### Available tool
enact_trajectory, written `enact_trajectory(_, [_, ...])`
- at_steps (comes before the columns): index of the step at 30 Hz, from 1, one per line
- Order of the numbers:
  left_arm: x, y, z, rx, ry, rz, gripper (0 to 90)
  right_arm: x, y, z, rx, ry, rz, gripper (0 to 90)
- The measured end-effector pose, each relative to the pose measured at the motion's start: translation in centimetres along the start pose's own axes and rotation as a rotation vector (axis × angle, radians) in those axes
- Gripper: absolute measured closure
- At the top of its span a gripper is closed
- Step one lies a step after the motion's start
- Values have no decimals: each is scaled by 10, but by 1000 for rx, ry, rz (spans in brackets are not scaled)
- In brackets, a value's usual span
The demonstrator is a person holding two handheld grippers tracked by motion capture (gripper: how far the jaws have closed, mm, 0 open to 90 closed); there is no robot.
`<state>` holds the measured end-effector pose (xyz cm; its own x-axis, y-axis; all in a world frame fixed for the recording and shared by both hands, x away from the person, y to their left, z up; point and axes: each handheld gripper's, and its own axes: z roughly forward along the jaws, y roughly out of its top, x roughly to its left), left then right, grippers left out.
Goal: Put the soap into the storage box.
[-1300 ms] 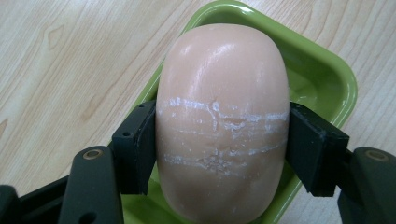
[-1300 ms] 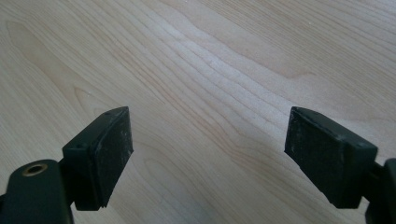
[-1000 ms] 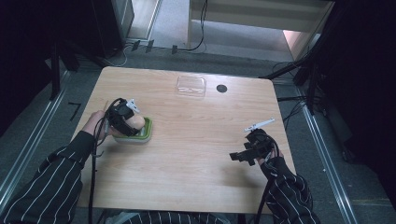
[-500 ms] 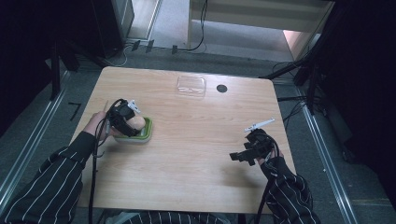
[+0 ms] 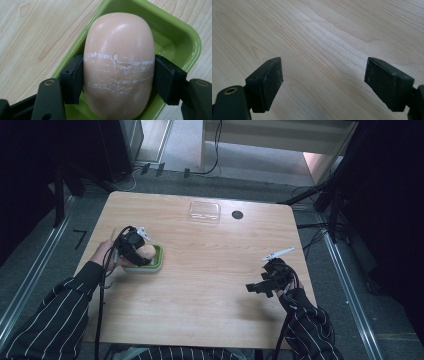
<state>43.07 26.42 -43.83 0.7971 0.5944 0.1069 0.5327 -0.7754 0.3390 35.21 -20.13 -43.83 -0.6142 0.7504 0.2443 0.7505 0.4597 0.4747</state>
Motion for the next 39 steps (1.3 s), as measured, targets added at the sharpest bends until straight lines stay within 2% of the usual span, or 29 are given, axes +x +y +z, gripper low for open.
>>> enact_trajectory(18, [1, -1, 3, -7, 0, -30, 334, 0, 0, 0, 1, 0, 0, 160])
enact_trajectory(28, [2, -2, 3, -19, -2, -31, 330, 0, 0, 0, -5, -3, 2, 160])
enact_trajectory(34, [2, -2, 3, -14, 4, -34, 316, -1, 0, -1, -7, -3, -1, 160])
enact_trajectory(39, [3, -5, -2, -35, 10, -42, 283, -1, -1, -1, -8, -6, 5, 160])
